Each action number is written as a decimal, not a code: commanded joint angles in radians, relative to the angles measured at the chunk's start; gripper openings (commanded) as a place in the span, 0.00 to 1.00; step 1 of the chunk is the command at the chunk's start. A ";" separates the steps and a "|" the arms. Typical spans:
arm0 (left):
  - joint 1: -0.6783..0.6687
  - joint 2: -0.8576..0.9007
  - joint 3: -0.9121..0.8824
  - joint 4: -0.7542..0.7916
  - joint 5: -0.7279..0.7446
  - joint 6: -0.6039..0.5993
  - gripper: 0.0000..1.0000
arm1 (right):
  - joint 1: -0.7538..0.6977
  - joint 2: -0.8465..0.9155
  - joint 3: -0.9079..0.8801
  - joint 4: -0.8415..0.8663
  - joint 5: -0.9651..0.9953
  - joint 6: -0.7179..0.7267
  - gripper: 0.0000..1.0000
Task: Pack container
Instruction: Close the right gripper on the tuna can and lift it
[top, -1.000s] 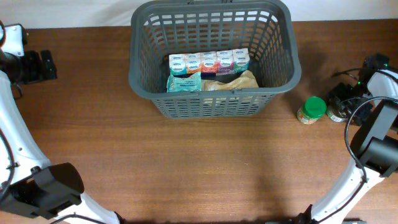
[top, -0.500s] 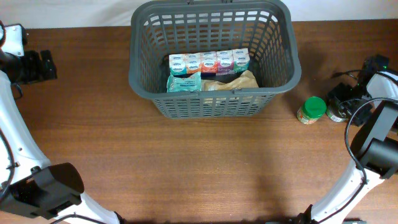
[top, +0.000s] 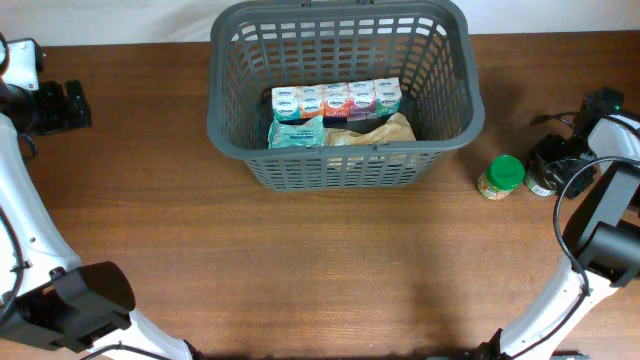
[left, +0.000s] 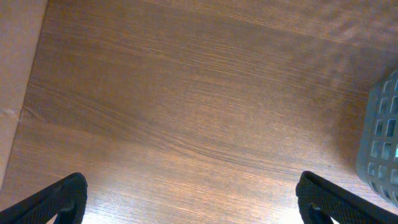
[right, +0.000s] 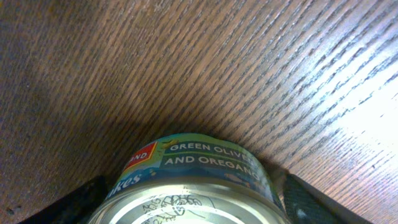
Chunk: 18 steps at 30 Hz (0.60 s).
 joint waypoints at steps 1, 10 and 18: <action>0.003 0.006 -0.006 0.000 0.003 -0.010 0.99 | 0.007 0.029 -0.039 -0.018 0.031 0.002 0.77; 0.003 0.006 -0.006 0.000 0.003 -0.010 0.99 | 0.007 0.029 -0.039 -0.027 0.031 0.002 0.56; 0.003 0.006 -0.006 -0.001 0.003 -0.010 0.99 | 0.007 0.029 -0.039 -0.038 0.031 0.002 0.48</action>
